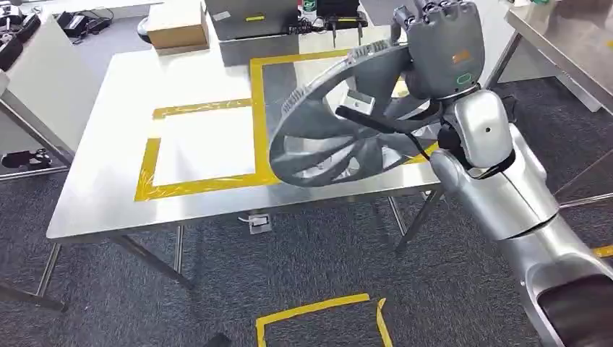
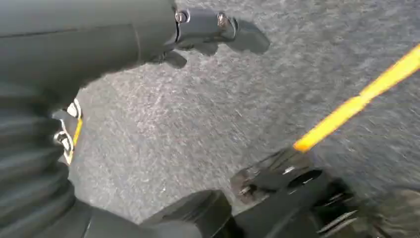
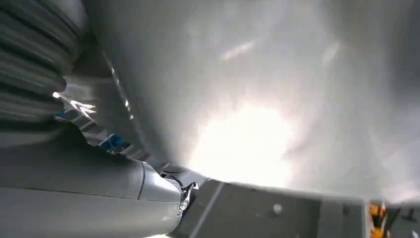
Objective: Take the parts from the cabinet and place them on the table.
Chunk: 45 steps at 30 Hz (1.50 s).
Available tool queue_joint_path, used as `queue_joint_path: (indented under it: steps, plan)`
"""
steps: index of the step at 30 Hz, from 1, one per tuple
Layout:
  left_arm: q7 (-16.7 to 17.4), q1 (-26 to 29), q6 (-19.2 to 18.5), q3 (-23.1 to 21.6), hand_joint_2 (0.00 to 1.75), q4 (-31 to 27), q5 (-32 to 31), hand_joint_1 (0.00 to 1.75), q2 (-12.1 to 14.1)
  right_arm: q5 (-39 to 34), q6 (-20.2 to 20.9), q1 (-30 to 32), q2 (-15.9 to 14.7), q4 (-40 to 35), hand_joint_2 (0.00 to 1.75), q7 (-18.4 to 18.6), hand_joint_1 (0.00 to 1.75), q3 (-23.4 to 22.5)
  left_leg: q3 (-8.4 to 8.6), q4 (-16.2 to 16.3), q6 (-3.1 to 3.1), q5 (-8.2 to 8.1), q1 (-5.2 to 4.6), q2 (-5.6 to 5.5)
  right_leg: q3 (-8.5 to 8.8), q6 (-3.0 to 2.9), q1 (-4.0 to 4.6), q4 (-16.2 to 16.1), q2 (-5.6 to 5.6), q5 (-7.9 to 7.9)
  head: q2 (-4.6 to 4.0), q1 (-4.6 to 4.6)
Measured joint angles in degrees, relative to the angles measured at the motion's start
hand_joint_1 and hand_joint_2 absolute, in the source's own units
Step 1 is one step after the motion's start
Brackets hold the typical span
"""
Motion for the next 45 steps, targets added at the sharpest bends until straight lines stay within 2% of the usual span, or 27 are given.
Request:
queue_joint_path:
  steps: [1, 2, 3, 4, 5, 6, 7, 8, 10, 11, 12, 13, 15, 16, 17, 18, 20, 21, 22, 23, 24, 28, 36, 38, 41, 45]
  plan:
    - [-0.02, 0.12, 0.2, 0.02, 1.75, 0.04, -0.02, 0.0, 0.0, 0.0, 0.0, 0.22, 0.0, 0.0, 1.75, 0.0, 1.75, 0.13, -2.13, -0.35, 0.13, -3.2, -0.07, 0.0, 1.67, -0.12, 0.05, -0.43, 0.13, -1.02, 0.0, 0.0]
    - [-0.2, 0.27, 0.24, 0.02, 1.75, 0.07, -0.02, 0.0, 0.0, 0.0, 0.0, 0.24, 0.0, 0.0, 1.75, 0.0, 1.75, 0.17, -4.3, -1.37, 0.23, -5.38, -0.08, 0.01, 3.32, 0.01, 0.1, -0.78, 0.34, -2.1, 0.0, -0.02]
    - [-0.3, 0.33, 0.24, 0.04, 1.75, 0.09, -0.02, 0.0, 0.04, 0.0, 0.0, 0.23, 0.0, 0.0, 1.75, 0.04, 1.75, 0.17, -6.21, -3.41, 0.42, -5.23, -0.07, 0.03, 4.91, 0.21, 0.16, -1.01, 0.47, -3.27, 0.0, -0.09]
    - [-0.37, 0.46, 0.24, 0.07, 1.75, 0.15, -0.02, 0.0, 0.04, 0.0, 0.0, 0.23, 0.0, 0.0, 1.75, 0.04, 1.75, 0.2, -7.82, -6.42, 0.74, -1.94, -0.08, 0.03, 6.43, 0.37, 0.26, -1.08, 0.52, -4.41, 0.0, -0.09]
    - [-0.52, 0.64, 0.24, 0.09, 1.75, 0.22, -0.02, 0.0, 0.04, 0.0, 0.04, 0.28, 0.0, 0.07, 1.75, 0.04, 1.75, 0.3, -9.15, -10.03, 1.16, 5.13, -0.09, 0.03, 7.74, 0.49, 0.38, -1.08, 0.54, -5.68, 0.0, -0.22]
    - [-0.57, 1.14, 0.22, 0.11, 1.75, 0.55, -0.02, 0.0, 0.13, 0.0, 0.02, 0.51, -0.2, 0.4, 1.75, 0.04, 1.75, 0.35, -10.25, -14.51, 1.73, 16.78, -0.18, 0.08, 8.1, 0.65, 0.49, -0.8, 0.62, -6.82, 0.0, -0.15]
    - [-0.77, 1.18, 0.24, 0.15, 1.75, 0.63, -0.02, 0.0, 0.15, 0.02, -0.07, 0.68, -0.09, 0.55, 1.75, 0.04, 1.75, 0.5, -11.27, -17.63, 2.03, 22.19, -0.7, 0.14, 8.71, 0.89, 0.81, 0.22, 1.07, -8.09, 0.0, -0.2]
    - [-0.76, 0.85, 0.24, 0.18, 1.75, 0.57, -0.04, 0.0, 0.15, 0.07, 0.24, 0.69, 0.0, 0.57, 1.75, -0.02, 1.75, 0.57, -10.75, -16.06, 2.37, 22.54, -0.83, -0.06, 8.78, 1.37, 1.07, 0.22, 1.16, -9.56, 0.0, 0.13]
    - [-0.85, 0.47, 0.15, 0.2, 1.75, 0.5, -0.02, 0.0, 0.17, -0.09, 0.31, 0.09, 0.02, 0.57, 1.75, 0.09, 1.75, 0.39, -10.72, -14.95, 3.23, 21.01, -1.0, -0.07, 9.62, 2.16, 0.53, 0.04, 1.27, -10.77, 0.0, 0.05]
    - [-0.87, 0.2, 0.15, 0.2, 1.75, 0.3, -0.02, 0.0, 0.26, -0.04, 0.31, -0.24, 0.02, 0.5, 1.75, 0.07, 1.75, 0.28, -10.18, -15.11, 3.79, 20.62, -0.78, -0.01, 9.95, 2.48, 0.27, 0.31, 1.0, -11.43, 0.0, 0.09]
    - [-0.96, -0.04, 0.17, 0.22, 1.75, 0.22, -0.02, 0.0, 0.28, -0.02, 0.24, -0.4, 0.02, 0.46, 1.75, 0.04, 1.75, 0.26, -9.76, -15.1, 4.23, 20.14, -0.82, -0.04, 9.28, 2.61, 0.27, 2.39, 0.55, -12.27, 0.0, 0.13]
    - [-0.98, -0.29, 0.26, 0.26, 1.75, 0.2, -0.02, 0.0, 0.33, -0.09, 0.22, -0.6, 0.07, 0.46, 1.75, 0.04, 1.75, 0.26, -9.46, -15.08, 4.49, 19.68, -0.83, -0.04, 6.98, 2.77, 0.35, 6.49, 0.37, -14.15, 0.0, 0.22]
    - [-1.03, -0.44, 0.31, 0.33, 1.75, 0.2, -0.02, 0.0, 0.28, -0.09, 0.26, -0.57, 0.07, 0.5, 1.75, 0.02, 1.75, 0.28, -8.8, -15.0, 4.61, 18.72, -0.9, -0.1, 0.38, 3.25, 0.35, 16.97, 0.37, -18.1, 0.0, 0.28]
    - [-1.03, -0.42, 0.33, 0.35, 1.75, 0.2, -0.02, 0.0, 0.28, -0.04, 0.35, -0.42, 0.07, 0.63, 1.75, 0.0, 1.75, 0.33, -8.46, -14.86, 4.57, 18.26, -0.91, -0.18, -2.26, 3.28, 0.36, 20.09, 0.37, -18.23, 0.0, 0.37]
    - [-1.05, -0.23, 0.33, 0.37, 1.75, 0.22, 0.0, 0.0, 0.28, -0.02, 0.44, -0.29, 0.09, 0.68, 1.75, 0.0, 1.75, 0.41, -8.03, -14.71, 4.49, 17.82, -0.91, -0.28, -3.42, 3.14, 0.36, 20.16, 0.37, -16.66, 0.0, 0.41]
    - [-1.11, -0.06, 0.33, 0.42, 1.75, 0.22, 0.02, 0.0, 0.26, -0.02, 0.5, -0.24, 0.09, 0.7, 1.75, -0.02, 1.75, 0.48, -7.53, -14.58, 4.44, 17.39, -0.91, -0.37, -3.3, 2.87, 0.38, 17.51, 0.35, -13.55, 0.0, 0.39]
    - [-1.31, -0.08, 0.33, 0.44, 1.75, 0.2, 0.05, 0.0, 0.24, -0.02, 0.57, -0.37, 0.09, 0.68, 1.75, 0.0, 1.75, 0.48, -6.69, -14.4, 4.23, 16.72, -0.91, -0.6, -0.45, 2.2, 0.59, 7.76, 0.33, -6.38, 0.0, 0.46]
    - [-1.38, -0.13, 0.33, 0.46, 1.75, 0.22, 0.09, 0.0, 0.24, -0.02, 0.59, -0.5, 0.09, 0.68, 1.75, -0.02, 1.75, 0.48, -6.51, -14.33, 4.0, 16.5, -0.9, -0.72, 0.74, 1.72, 0.8, 3.18, 0.15, -4.38, 0.0, 0.48]
    - [-1.38, -0.23, 0.33, 0.5, 1.75, 0.2, 0.22, 0.0, 0.22, -0.02, 0.61, -0.68, 0.15, 0.68, 1.75, 0.0, 1.75, 0.5, -6.58, -13.98, 3.62, 16.28, -1.28, -1.01, 1.22, 1.58, 1.09, 2.4, 0.16, -4.72, 0.0, 0.46]
    - [-1.38, -0.26, 0.33, 0.52, 1.75, 0.17, 0.22, 0.0, 0.28, -0.02, 0.74, -0.68, 0.39, 0.68, 1.75, 0.0, 1.75, 0.5, -6.64, -13.9, 3.88, 15.85, -1.41, -1.03, 1.43, 1.86, 0.79, 2.32, 0.26, -4.6, 0.0, 0.35]
    - [-1.38, -0.16, 0.33, 0.55, 1.75, 0.17, 0.22, 0.0, 0.28, -0.02, 0.76, -0.7, 0.39, 0.68, 1.75, 0.02, 1.75, 0.5, -6.53, -14.01, 3.9, 15.92, -1.41, -0.93, 1.5, 1.84, 0.89, 2.34, 0.29, -4.74, 0.0, 0.4]
    - [-1.4, -0.2, 0.33, 0.55, 1.75, 0.17, 0.24, 0.0, 0.26, -0.02, 0.76, -0.88, 0.59, 0.68, 1.75, 0.04, 1.75, 0.5, -6.01, -14.67, 3.2, 16.31, -1.39, -0.8, 1.55, 1.35, 0.94, 2.37, 0.52, -4.63, 0.0, 0.37]
    - [-1.49, -0.2, 0.33, 0.59, 1.75, 0.17, 0.24, 0.0, 0.28, -0.19, 1.31, -0.95, 0.68, 0.76, 1.75, 0.06, 1.75, 0.5, -5.91, -14.92, 2.87, 16.52, -1.37, -0.8, 1.51, 1.08, 0.94, 2.44, 0.52, -4.64, 0.0, 0.39]
    - [-1.66, -0.21, 0.35, 0.61, 1.75, 0.17, 0.24, 0.0, 0.28, -0.85, 2.82, -1.2, 0.96, 1.2, 1.75, 0.09, 1.75, 0.5, -5.91, -14.92, 2.87, 16.52, -1.33, -0.79, 1.52, 1.08, 0.93, 2.45, 0.53, -4.64, 0.0, 0.39]
    - [-1.73, -0.22, 0.37, 0.68, 1.75, 0.17, 0.24, 0.0, 0.26, -2.69, 7.24, -2.18, 1.95, 3.52, 1.75, -0.15, 1.75, 0.94, -5.92, -14.91, 2.87, 16.51, -1.35, -0.74, 1.52, 1.1, 0.92, 2.45, 0.58, -4.63, 0.0, 0.42]
    - [-2.71, -0.19, 1.25, 1.77, 1.75, 0.15, 1.36, 0.0, 0.13, -4.37, 13.58, -4.56, 4.9, 11.12, 1.75, -0.15, 1.75, 2.78, -5.92, -14.87, 2.88, 16.52, -1.42, -0.7, 1.52, 1.15, 0.91, 2.45, 0.6, -4.58, 0.0, 0.39]
